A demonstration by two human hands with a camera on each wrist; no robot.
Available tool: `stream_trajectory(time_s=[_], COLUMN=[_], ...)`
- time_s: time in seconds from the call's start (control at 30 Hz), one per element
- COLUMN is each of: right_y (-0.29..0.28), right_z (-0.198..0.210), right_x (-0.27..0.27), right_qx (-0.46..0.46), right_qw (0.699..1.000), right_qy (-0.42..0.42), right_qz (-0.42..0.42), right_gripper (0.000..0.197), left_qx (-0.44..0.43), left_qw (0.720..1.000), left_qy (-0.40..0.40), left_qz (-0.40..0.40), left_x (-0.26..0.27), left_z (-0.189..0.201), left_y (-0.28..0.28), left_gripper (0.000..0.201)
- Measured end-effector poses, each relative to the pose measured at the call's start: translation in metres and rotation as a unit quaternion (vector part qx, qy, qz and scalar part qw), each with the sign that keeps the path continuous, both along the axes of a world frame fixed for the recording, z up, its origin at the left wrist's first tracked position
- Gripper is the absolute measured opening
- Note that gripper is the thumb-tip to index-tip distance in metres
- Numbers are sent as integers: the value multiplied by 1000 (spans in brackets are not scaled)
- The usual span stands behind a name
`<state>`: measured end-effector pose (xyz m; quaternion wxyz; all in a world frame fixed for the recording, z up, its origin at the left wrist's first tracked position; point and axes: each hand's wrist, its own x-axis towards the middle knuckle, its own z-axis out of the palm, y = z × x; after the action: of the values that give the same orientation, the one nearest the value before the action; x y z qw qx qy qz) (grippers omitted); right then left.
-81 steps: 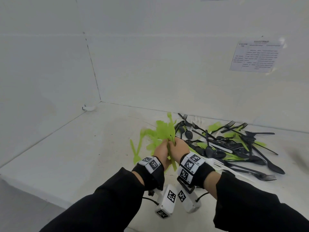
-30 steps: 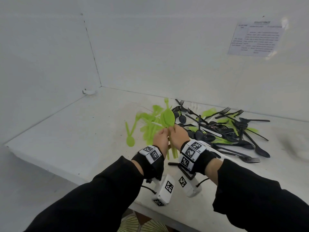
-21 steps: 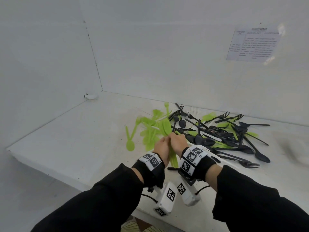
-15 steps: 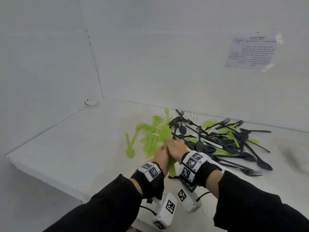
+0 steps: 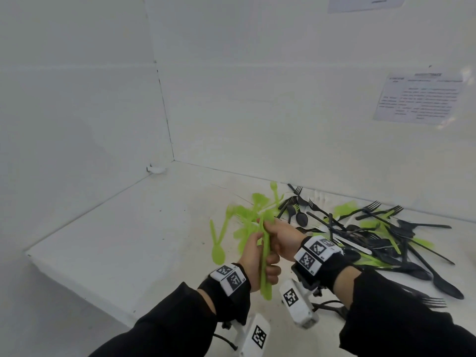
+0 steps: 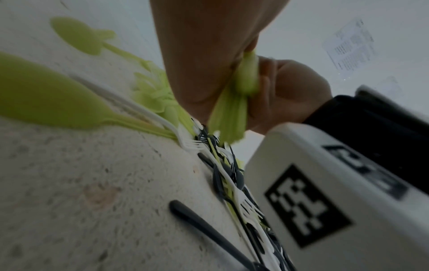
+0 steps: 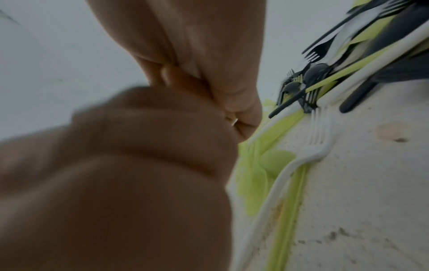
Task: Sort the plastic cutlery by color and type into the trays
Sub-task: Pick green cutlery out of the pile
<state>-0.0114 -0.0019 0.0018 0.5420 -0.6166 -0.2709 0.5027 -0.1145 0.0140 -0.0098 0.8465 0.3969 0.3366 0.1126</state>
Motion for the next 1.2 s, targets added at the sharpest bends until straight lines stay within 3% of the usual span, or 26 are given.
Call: stream_trajectory(time_s=[0.13, 0.17, 0.23, 0.3, 0.37, 0.47, 0.57, 0.63, 0.7, 0.8, 0.9, 1.0, 1.13, 1.2], right_y=[25, 33, 50, 70, 91, 118, 139, 149, 154, 155, 151, 138, 105, 91], right_z=[1, 1, -1, -9, -17, -29, -41, -46, -44, -36, -21, 1, 4, 0], right_x=[-5, -5, -4, -4, -9, -24, -46, -55, -54, -39, -14, 13, 43, 49], right_qx=[-39, -58, -76, -62, -54, -59, -80, -90, -78, -26, -3, 8, -10, -15], right_qw=[998, 994, 961, 872, 777, 646, 486, 430, 430, 497, 581, 618, 681, 690], right_qy=[-48, -88, -266, -474, -590, -688, -770, -788, -786, -761, -756, -756, -681, -658], right_qz=[2, 4, 33, 107, 212, 327, 405, 431, 436, 417, 301, 216, 270, 302], right_gripper=[24, 30, 36, 31, 35, 43, 35, 32, 28, 22, 24, 23, 22, 21], left_qx=[48, 54, 48, 36, 44, 49, 44, 50, 60, 72, 74, 70, 73, 76], left_qw=[997, 995, 990, 983, 976, 969, 967, 967, 966, 963, 959, 957, 964, 967], left_qy=[-6, -5, 0, 4, 6, 7, 10, 20, 25, 23, 0, -13, -4, 3], left_qz=[66, 87, 133, 179, 215, 244, 251, 249, 249, 258, 274, 282, 257, 244], left_x=[-5, -9, -16, -26, -34, -45, -54, -58, -61, -66, -66, -65, -60, -57], left_z=[-2, -2, -1, 2, 6, 10, 7, 5, 4, 5, 5, 5, 1, -2], left_y=[15, 22, 42, 63, 83, 105, 119, 124, 128, 133, 135, 134, 128, 124], left_gripper=[34, 32, 30, 29, 29, 31, 28, 26, 25, 23, 23, 23, 23, 23])
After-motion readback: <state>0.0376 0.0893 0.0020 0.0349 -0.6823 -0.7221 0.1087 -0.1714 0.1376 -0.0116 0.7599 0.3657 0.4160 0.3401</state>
